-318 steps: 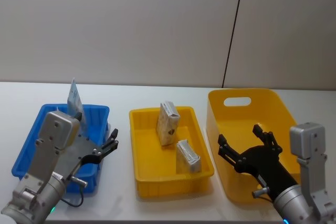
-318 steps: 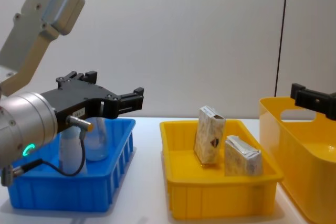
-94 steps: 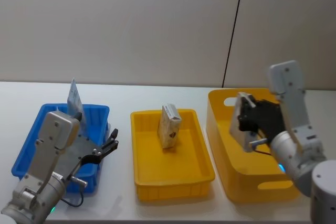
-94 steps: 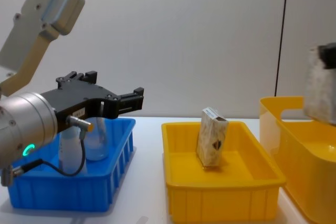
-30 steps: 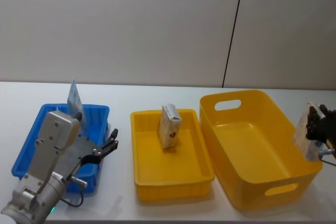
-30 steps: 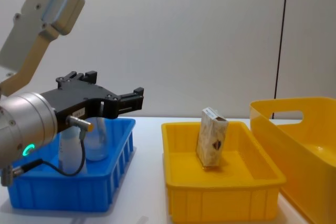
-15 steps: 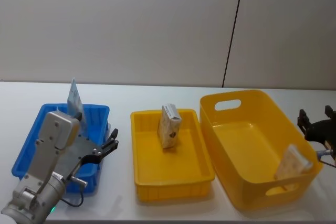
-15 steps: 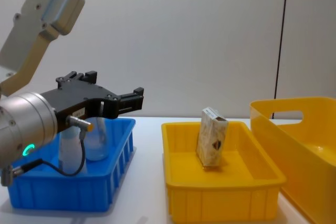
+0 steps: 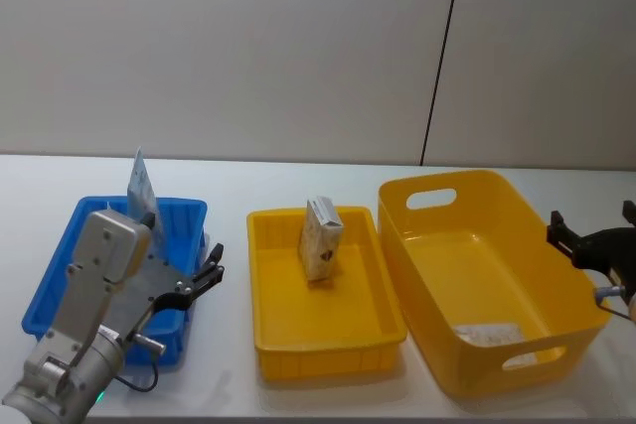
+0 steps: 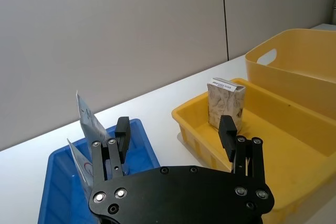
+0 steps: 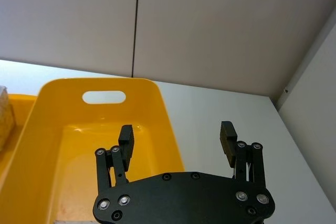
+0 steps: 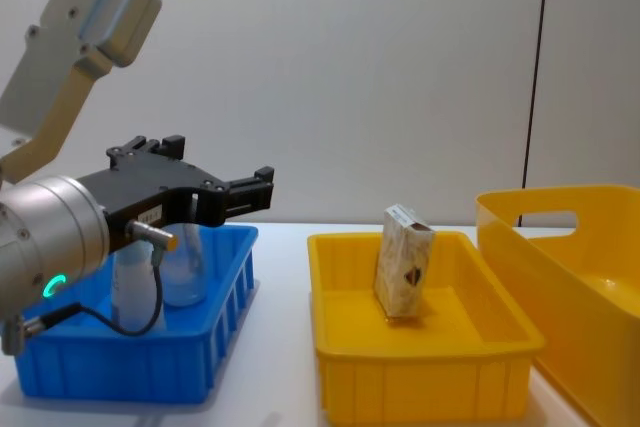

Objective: Bimanual collaborative sorting of washing and personal care products

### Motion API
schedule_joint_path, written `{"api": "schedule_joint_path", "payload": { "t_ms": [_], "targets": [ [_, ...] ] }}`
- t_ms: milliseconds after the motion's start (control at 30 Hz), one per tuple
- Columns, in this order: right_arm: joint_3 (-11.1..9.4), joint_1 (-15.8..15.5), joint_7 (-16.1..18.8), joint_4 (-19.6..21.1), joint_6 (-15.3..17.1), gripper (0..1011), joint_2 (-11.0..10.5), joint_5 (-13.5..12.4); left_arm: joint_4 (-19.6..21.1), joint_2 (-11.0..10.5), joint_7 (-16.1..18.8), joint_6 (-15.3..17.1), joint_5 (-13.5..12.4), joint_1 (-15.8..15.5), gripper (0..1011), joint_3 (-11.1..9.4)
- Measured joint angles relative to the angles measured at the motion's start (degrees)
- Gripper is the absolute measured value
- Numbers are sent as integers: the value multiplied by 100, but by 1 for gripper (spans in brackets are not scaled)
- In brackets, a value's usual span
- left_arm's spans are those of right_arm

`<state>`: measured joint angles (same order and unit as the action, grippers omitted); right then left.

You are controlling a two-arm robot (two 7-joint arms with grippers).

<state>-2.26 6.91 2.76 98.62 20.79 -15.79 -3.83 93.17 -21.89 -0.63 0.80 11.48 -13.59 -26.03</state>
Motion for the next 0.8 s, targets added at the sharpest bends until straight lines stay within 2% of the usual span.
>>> {"api": "schedule_joint_path", "payload": {
  "t_ms": [467, 800],
  "targets": [
    [251, -202, 77, 449, 94, 1002, 190, 54, 0, 0, 0, 0, 0, 0, 1001, 0],
    [470, -281, 340, 642, 114, 1002, 298, 13, 0, 0, 0, 0, 0, 0, 1001, 0]
  ]
}}
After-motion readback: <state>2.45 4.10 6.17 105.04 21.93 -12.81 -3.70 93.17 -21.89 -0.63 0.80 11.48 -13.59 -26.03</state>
